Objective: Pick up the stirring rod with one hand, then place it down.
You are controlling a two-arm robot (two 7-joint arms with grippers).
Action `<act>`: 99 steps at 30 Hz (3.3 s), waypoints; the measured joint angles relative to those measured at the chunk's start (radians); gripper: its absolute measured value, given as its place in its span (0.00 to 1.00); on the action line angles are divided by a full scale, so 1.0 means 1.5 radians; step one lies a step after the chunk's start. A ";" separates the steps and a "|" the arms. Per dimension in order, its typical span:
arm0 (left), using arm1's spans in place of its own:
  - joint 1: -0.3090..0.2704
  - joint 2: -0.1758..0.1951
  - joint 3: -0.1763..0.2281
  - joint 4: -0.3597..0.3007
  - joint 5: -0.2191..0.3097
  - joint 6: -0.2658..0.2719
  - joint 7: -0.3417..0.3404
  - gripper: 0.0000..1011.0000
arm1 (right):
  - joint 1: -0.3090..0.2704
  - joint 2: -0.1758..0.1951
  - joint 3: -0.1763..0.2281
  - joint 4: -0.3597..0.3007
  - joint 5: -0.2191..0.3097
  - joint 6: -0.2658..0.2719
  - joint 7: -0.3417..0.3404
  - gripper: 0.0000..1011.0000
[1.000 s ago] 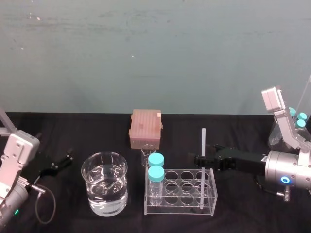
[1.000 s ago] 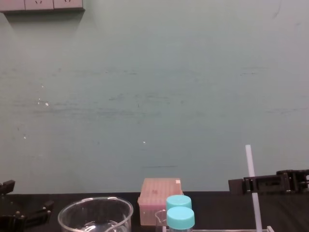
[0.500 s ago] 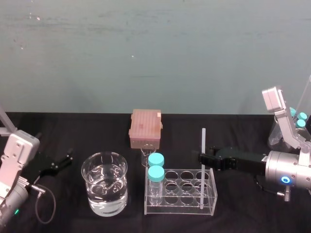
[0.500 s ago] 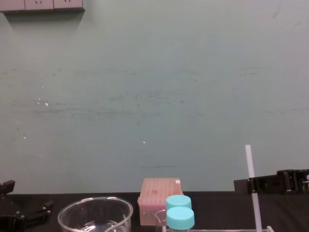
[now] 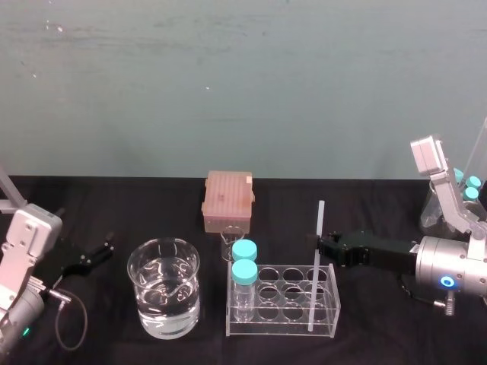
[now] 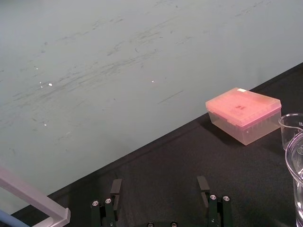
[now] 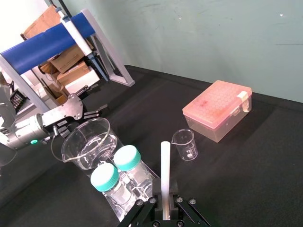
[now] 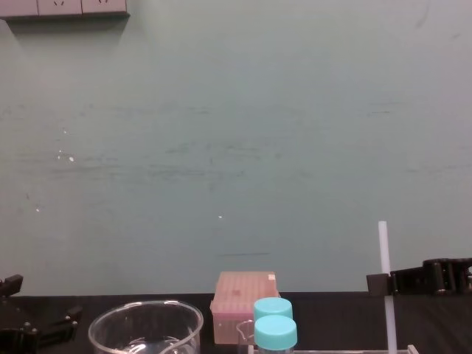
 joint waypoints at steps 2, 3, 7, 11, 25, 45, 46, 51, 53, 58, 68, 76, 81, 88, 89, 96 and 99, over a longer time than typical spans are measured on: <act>0.000 0.000 0.000 0.000 0.000 0.000 0.000 0.99 | 0.000 0.000 0.000 0.000 0.000 0.000 0.000 0.07; 0.000 0.000 0.000 0.000 0.000 0.000 0.000 0.99 | 0.000 0.000 0.000 0.000 0.000 0.000 0.000 0.07; 0.000 0.000 0.000 0.000 0.000 0.000 0.000 0.99 | 0.000 0.000 0.000 0.000 0.000 0.000 0.000 0.07; 0.000 0.000 0.000 0.000 0.000 0.000 0.000 0.99 | -0.003 0.006 0.000 -0.006 -0.007 -0.019 -0.001 0.07; 0.000 0.000 0.000 0.000 0.000 0.000 0.000 0.99 | -0.030 0.037 0.037 -0.076 -0.061 -0.115 -0.020 0.07; 0.000 0.000 0.000 0.000 0.000 0.000 0.000 0.99 | 0.015 0.017 0.070 -0.086 -0.067 -0.081 -0.067 0.07; 0.000 0.000 0.000 0.000 0.000 0.000 0.000 0.99 | 0.017 0.015 0.071 -0.084 -0.070 -0.083 -0.070 0.07; 0.000 0.000 0.000 0.000 0.000 0.000 0.000 0.99 | 0.029 -0.006 0.072 -0.070 -0.090 -0.092 -0.088 0.07; 0.000 0.000 0.000 0.000 0.000 0.000 0.000 0.99 | 0.034 -0.016 0.074 -0.063 -0.098 -0.093 -0.094 0.07; 0.000 0.000 0.000 0.000 0.000 0.000 0.000 0.99 | 0.040 -0.030 0.078 -0.057 -0.109 -0.093 -0.099 0.07; 0.000 0.000 0.000 0.000 0.000 0.000 0.000 0.99 | 0.036 -0.034 0.083 -0.060 -0.116 -0.091 -0.099 0.07; 0.000 0.000 0.000 0.000 0.000 0.000 0.000 0.99 | 0.036 -0.033 0.082 -0.060 -0.116 -0.091 -0.099 0.07; 0.000 0.000 0.000 0.000 0.000 0.000 0.000 0.99 | 0.036 -0.033 0.082 -0.060 -0.115 -0.091 -0.099 0.07; 0.000 0.000 0.000 0.000 0.000 0.000 0.000 0.99 | 0.037 -0.033 0.082 -0.060 -0.115 -0.091 -0.099 0.07; 0.000 0.000 0.000 0.000 0.000 0.000 0.000 0.99 | 0.037 -0.033 0.082 -0.060 -0.115 -0.091 -0.099 0.07; 0.000 0.000 0.000 0.000 0.000 0.000 0.000 0.99 | 0.037 -0.033 0.081 -0.059 -0.115 -0.091 -0.098 0.07; 0.000 0.000 0.000 0.000 0.000 0.000 0.000 0.99 | 0.037 -0.033 0.081 -0.059 -0.115 -0.091 -0.098 0.07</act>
